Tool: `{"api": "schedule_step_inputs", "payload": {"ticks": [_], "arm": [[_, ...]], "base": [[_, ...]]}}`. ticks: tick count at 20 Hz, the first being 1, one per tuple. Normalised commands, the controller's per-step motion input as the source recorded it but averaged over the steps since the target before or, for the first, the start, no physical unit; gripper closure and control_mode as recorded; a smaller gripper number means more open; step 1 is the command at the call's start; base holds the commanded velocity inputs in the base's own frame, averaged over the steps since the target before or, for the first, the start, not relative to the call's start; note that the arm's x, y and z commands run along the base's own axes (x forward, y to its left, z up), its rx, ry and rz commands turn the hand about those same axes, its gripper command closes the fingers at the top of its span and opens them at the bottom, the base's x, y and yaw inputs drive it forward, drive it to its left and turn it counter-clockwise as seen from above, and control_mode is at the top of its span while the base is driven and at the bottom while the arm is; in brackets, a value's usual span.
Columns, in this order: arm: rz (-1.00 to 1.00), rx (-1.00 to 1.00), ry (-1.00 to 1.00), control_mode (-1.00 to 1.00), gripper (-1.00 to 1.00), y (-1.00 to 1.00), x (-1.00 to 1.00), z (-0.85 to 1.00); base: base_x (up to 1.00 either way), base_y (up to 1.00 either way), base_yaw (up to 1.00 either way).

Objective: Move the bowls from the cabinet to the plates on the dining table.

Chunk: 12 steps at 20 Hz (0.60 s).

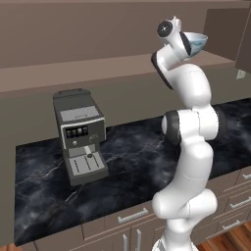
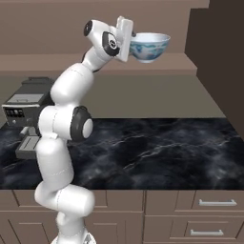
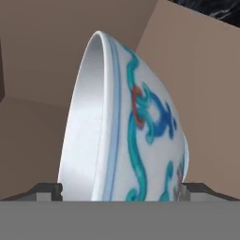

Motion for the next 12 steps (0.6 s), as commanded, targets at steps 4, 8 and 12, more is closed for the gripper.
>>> {"api": "schedule_step_inputs", "payload": {"ticks": [4,8,12], "arm": [[-0.01,0.00,0.03,-1.00,-1.00,-0.10,0.23,-0.10],[-0.02,0.01,0.09,-1.00,-1.00,-0.11,0.08,-0.19],[-0.02,0.05,0.11,-1.00,-1.00,-0.07,-0.12,-0.37]], "base": [[0.00,0.00,0.00],[0.00,0.00,0.00],[0.00,0.00,0.00]]}}
